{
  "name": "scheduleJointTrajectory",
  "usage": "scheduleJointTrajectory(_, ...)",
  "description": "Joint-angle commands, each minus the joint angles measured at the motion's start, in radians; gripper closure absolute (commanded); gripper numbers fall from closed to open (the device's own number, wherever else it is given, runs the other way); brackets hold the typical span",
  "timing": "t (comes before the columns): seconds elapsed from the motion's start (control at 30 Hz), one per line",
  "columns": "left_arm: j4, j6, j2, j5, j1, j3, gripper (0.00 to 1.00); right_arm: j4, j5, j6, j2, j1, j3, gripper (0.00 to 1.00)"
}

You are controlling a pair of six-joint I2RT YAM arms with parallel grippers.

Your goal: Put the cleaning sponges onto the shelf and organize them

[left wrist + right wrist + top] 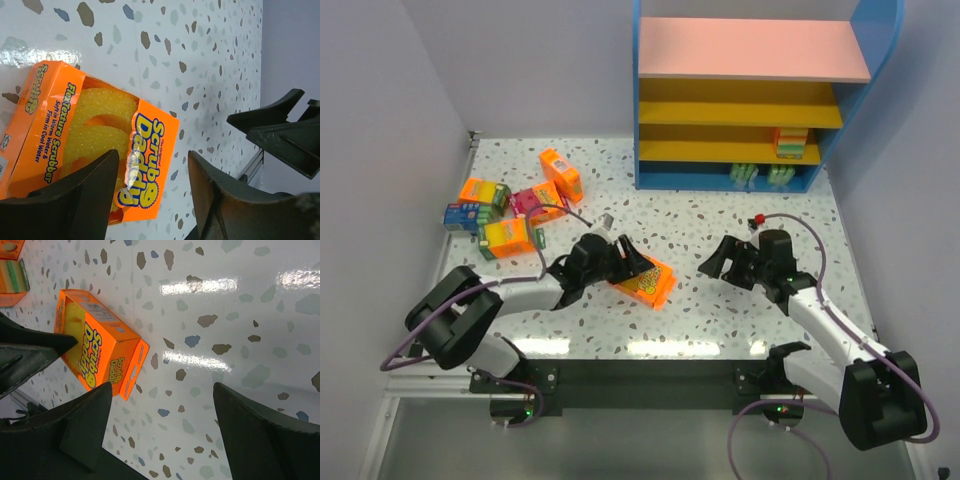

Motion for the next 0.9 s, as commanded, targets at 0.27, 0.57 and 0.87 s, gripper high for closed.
scheduleJointTrajectory(0.27,-0.361,0.336,-0.226,-0.139,0.055,0.153,0.26,0.013,-0.017,-0.020,0.066,0.008,0.057,0.12)
scheduleJointTrajectory(0.57,-0.484,0.632,-0.124,-0.101,0.155,0.179,0.73,0.008,0.000,-0.028,0.112,0.104,0.084,0.12)
scheduleJointTrajectory(0.87,-0.416,0.677,-0.042,0.028,0.123,0.174,0.74,0.132,0.069,0.117,0.153,0.254,0.067,0.11)
